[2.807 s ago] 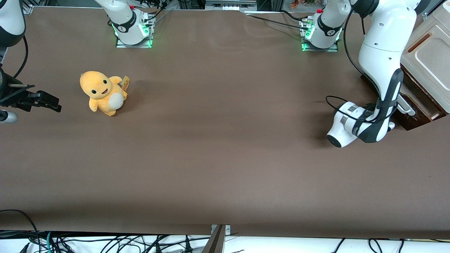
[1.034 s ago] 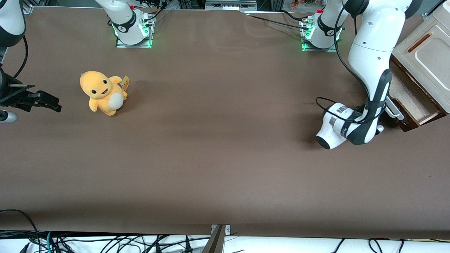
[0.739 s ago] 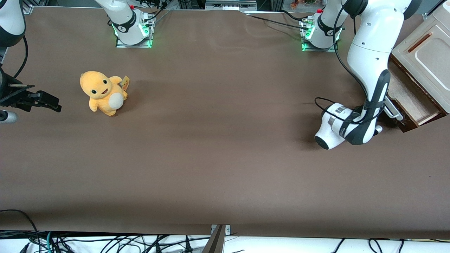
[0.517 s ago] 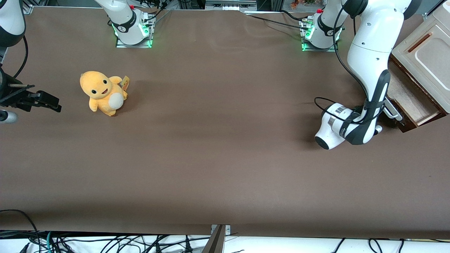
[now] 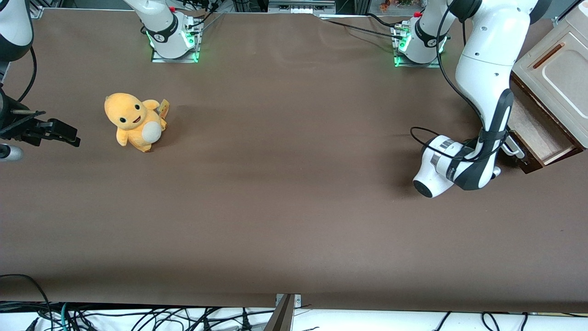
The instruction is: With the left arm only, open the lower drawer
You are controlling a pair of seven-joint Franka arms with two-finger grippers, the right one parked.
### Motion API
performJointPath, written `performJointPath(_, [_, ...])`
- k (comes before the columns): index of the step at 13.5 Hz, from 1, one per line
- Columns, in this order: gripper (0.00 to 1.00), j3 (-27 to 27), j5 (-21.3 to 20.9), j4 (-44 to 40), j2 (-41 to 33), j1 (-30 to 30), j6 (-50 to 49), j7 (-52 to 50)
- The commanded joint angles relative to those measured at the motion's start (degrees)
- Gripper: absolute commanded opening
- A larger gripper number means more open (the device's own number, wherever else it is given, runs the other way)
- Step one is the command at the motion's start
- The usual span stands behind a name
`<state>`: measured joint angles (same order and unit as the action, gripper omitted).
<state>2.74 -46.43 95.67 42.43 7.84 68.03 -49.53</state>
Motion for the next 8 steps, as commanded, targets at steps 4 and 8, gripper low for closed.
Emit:
performJointPath(4, [1.0, 0.42, 12.57, -0.04, -12.88, -1.6, 8.52, 11.8])
performJointPath(8, [1.0, 1.39, 23.21, -6.36, -16.31, -1.25, 7.03, 23.76])
